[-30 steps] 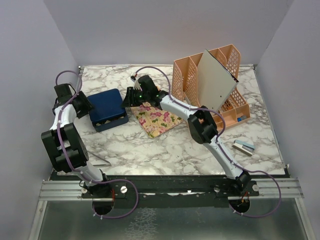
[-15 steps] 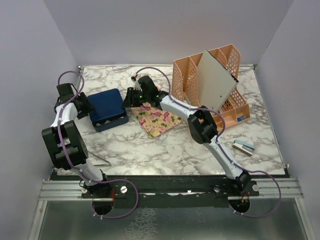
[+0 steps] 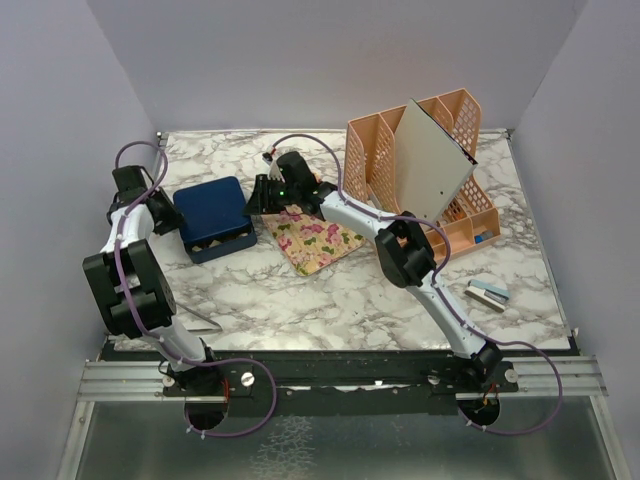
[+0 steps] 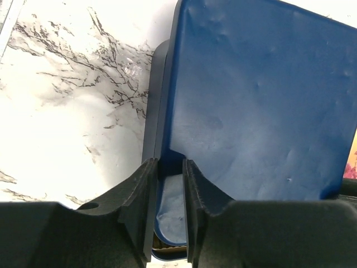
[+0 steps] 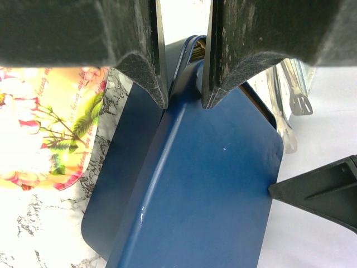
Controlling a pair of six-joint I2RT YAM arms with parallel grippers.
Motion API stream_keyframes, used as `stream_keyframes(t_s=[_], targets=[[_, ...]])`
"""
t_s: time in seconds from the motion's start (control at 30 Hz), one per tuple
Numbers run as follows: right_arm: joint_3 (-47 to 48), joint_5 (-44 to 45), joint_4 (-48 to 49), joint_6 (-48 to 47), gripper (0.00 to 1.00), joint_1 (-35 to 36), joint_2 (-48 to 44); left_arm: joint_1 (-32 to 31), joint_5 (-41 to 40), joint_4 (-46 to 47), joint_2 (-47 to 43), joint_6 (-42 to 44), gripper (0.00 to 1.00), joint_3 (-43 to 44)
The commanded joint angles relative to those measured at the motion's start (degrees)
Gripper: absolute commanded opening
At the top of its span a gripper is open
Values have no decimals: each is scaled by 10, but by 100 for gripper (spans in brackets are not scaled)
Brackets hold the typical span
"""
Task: Pack the chocolate
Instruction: Adjust the packing box at the center of the board.
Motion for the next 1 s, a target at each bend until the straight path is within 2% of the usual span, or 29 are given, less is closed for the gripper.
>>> stream_keyframes(t_s=[0.0, 0.33, 0.97], targets=[[1, -13, 0, -6, 34, -1, -14, -6, 13, -14, -29, -2, 28, 30], [-5, -33, 4, -9, 34, -1, -29, -13, 52, -18, -33, -25, 29, 31], [-54, -36, 10, -22, 34, 2, -72, -14, 53, -36, -87, -27, 32, 9]])
